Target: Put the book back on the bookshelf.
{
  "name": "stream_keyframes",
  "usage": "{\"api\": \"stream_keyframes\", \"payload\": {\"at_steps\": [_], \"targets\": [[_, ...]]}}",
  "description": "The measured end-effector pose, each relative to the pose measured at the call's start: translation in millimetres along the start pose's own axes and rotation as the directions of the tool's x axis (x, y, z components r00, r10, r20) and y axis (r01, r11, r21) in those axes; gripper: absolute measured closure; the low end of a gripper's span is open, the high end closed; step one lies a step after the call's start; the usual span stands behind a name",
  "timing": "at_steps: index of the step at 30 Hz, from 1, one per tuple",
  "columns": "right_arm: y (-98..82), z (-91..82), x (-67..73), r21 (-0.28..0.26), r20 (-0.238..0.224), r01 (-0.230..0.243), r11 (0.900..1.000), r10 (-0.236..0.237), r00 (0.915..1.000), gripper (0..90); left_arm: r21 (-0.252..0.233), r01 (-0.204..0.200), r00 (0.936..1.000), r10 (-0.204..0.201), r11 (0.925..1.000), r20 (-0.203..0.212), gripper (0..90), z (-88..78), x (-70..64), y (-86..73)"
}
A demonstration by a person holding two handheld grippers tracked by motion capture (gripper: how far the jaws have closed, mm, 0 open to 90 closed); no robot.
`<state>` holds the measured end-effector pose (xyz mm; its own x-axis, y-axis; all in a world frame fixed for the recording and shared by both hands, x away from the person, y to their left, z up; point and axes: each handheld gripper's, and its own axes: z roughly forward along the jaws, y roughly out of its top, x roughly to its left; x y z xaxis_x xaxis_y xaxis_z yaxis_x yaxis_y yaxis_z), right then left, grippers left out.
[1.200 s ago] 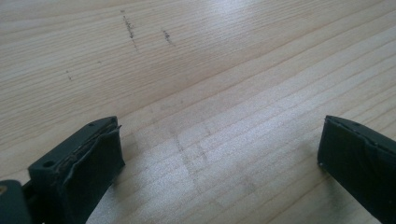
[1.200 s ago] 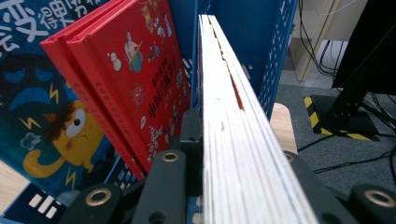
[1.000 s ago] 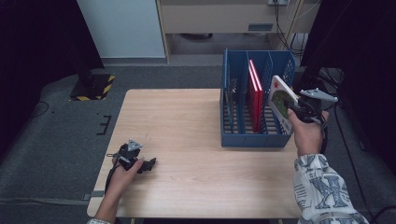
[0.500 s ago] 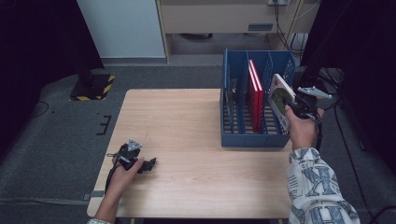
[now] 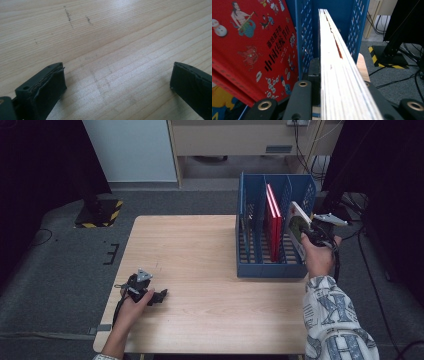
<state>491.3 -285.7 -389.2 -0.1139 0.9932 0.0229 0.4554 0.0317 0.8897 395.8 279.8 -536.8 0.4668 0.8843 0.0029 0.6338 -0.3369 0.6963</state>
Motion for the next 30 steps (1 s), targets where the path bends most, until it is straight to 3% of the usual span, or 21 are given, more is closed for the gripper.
{"api": "stream_keyframes", "payload": {"at_steps": [30], "targets": [[-17.6, 24.0, 5.3, 0.018, 0.011, -0.01, 1.0, 0.01, 0.9999, 75.5, 0.003, -0.006, 1.0, 0.006, 1.0, 0.003, 0.0, 0.2, -0.1, 0.4]]}}
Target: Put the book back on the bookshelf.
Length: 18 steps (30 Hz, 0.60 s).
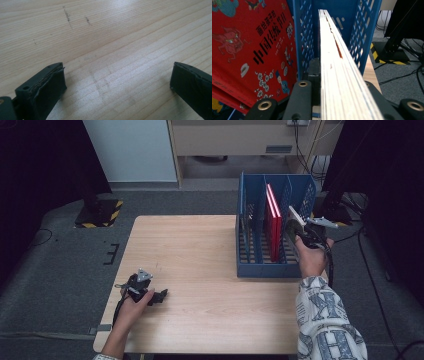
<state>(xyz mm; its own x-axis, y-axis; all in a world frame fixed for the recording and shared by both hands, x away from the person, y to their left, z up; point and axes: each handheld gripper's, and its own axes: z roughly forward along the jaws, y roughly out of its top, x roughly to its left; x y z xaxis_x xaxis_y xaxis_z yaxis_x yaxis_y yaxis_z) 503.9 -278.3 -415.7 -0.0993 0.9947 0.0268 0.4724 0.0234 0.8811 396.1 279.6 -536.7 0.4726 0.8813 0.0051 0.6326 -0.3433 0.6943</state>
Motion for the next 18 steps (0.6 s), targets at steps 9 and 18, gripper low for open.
{"api": "stream_keyframes", "payload": {"at_steps": [9, 18], "targets": [[-4.0, 7.0, 3.4, 0.014, 0.0, -0.002, 1.0, 0.002, 1.0, 75.5, 0.0, -0.001, 1.0, 0.001, 1.0, 0.001, 0.0, 0.1, 0.0, 0.1], [-6.7, 15.4, 1.8, 0.027, 0.008, -0.007, 1.0, 0.007, 0.9999, 75.5, 0.0, -0.001, 1.0, 0.001, 1.0, 0.001, 0.0, 0.1, 0.0, 0.1]]}}
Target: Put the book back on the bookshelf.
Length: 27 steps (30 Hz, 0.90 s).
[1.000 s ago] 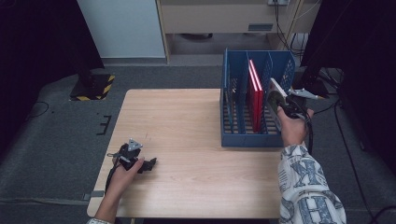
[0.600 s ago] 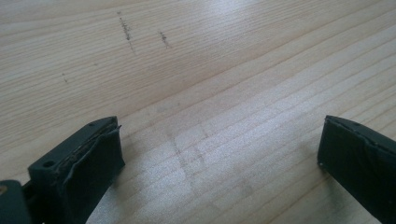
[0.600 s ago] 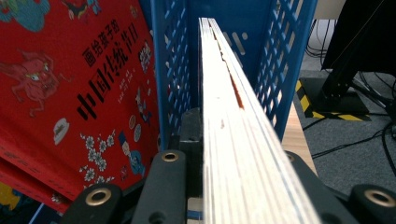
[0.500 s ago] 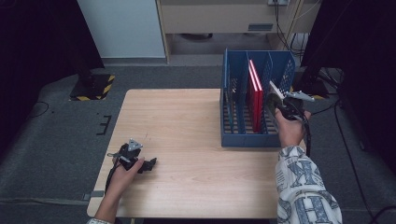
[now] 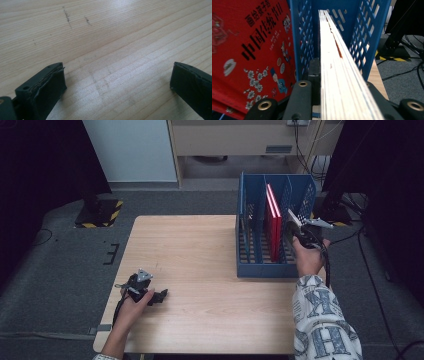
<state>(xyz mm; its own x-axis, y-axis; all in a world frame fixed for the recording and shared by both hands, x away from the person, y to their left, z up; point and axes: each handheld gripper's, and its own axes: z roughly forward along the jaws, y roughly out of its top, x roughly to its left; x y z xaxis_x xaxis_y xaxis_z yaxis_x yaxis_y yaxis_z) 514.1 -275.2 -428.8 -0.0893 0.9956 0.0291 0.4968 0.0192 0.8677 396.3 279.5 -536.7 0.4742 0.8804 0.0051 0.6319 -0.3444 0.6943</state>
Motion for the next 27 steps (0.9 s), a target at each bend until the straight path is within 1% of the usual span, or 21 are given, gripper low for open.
{"api": "stream_keyframes", "payload": {"at_steps": [10, 12, 13, 14, 17, 20, 21, 22, 24, 26, 27], "targets": [[-6.5, 8.0, 3.4, 0.036, 0.005, 0.007, 0.999, -0.008, 1.0, 75.4, -0.002, 0.002, 1.0, -0.002, 1.0, 0.001, 0.0, 0.3, -0.2, 0.2], [-9.1, 9.1, 3.3, 0.056, 0.004, 0.009, 0.998, -0.009, 1.0, 75.2, -0.002, 0.002, 1.0, -0.002, 1.0, 0.001, 0.0, 0.3, -0.2, 0.2], [-10.6, 9.3, 3.2, 0.056, 0.005, 0.006, 0.998, -0.007, 1.0, 75.2, -0.002, 0.001, 1.0, -0.001, 1.0, 0.001, 0.0, 0.3, -0.2, 0.2], [-11.7, 9.2, 3.3, 0.06, 0.009, 0.004, 0.998, -0.005, 0.9999, 75.1, -0.002, 0.001, 1.0, -0.001, 1.0, 0.002, 0.0, 0.3, -0.2, 0.2], [-14.1, 8.3, 3.7, 0.062, 0.005, 0.017, 0.998, -0.017, 0.9998, 74.9, -0.002, 0.001, 1.0, -0.001, 1.0, 0.002, 0.0, 0.3, -0.2, 0.2], [-16.1, 6.6, 4.9, 0.075, 0.003, 0.026, 0.997, -0.026, 0.9996, 73.7, -0.002, 0.001, 1.0, -0.001, 1.0, 0.002, 0.0, 0.3, -0.2, 0.2], [-16.8, 5.8, 5.2, 0.07, 0.005, 0.027, 0.997, -0.027, 0.9996, 73.6, -0.002, 0.001, 1.0, -0.001, 1.0, 0.002, 0.0, 0.3, -0.2, 0.2], [-17.8, 5.1, 5.9, 0.077, 0.005, 0.025, 0.997, -0.025, 0.9997, 73.6, -0.002, 0.001, 1.0, -0.001, 1.0, 0.002, 0.0, 0.3, -0.2, 0.2], [-22.1, 5.3, 6.1, 0.092, 0.003, 0.037, 0.995, -0.038, 0.9993, 73.7, -0.002, 0.001, 1.0, -0.001, 1.0, 0.002, 0.0, 0.3, -0.2, 0.3], [-26.4, 5.5, 6.3, 0.101, 0.002, 0.028, 0.995, -0.028, 0.9996, 73.8, -0.002, 0.0, 1.0, 0.0, 1.0, 0.002, 0.0, 0.3, -0.3, 0.3], [-27.5, 5.5, 6.2, 0.105, 0.0, 0.031, 0.994, -0.031, 0.9995, 73.8, -0.002, 0.0, 1.0, 0.0, 1.0, 0.002, 0.0, 0.3, -0.3, 0.3]]}}
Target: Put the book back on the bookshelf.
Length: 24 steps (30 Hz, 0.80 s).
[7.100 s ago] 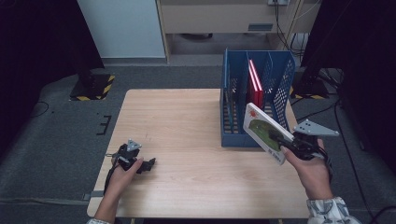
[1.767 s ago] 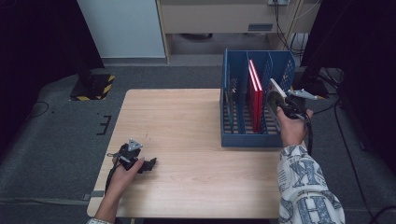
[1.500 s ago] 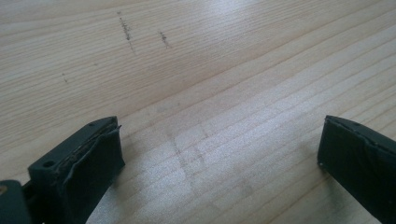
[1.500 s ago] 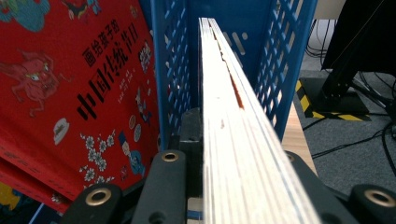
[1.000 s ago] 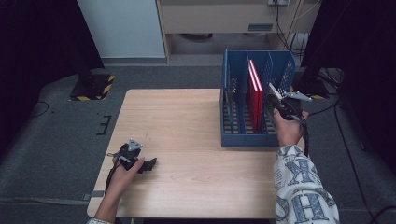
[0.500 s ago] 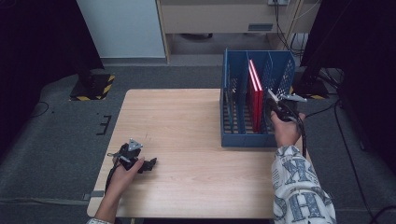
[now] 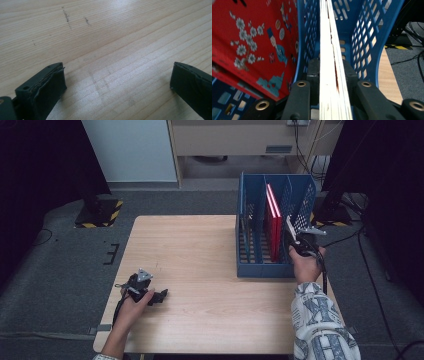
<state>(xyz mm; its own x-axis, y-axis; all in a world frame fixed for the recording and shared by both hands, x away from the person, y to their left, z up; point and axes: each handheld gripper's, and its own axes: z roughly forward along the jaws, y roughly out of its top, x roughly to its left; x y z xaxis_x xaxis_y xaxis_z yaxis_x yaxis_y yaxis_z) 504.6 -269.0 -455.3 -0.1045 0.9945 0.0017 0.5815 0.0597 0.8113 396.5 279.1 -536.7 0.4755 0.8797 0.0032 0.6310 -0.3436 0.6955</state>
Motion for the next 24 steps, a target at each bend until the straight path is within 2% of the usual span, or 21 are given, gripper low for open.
{"api": "stream_keyframes", "payload": {"at_steps": [14, 24], "targets": [[-1.4, -1.8, 1.9, -0.009, -0.015, 0.003, 1.0, -0.003, 0.9999, 71.2, 0.002, -0.004, 1.0, 0.004, 1.0, 0.002, 0.0, 0.1, 0.2, 0.2], [-0.2, -2.2, 0.1, -0.014, 0.008, 0.0, 1.0, 0.0, 1.0, 74.4, 0.001, -0.004, 1.0, 0.004, 1.0, 0.003, 0.0, 0.4, -0.1, 0.5]]}}
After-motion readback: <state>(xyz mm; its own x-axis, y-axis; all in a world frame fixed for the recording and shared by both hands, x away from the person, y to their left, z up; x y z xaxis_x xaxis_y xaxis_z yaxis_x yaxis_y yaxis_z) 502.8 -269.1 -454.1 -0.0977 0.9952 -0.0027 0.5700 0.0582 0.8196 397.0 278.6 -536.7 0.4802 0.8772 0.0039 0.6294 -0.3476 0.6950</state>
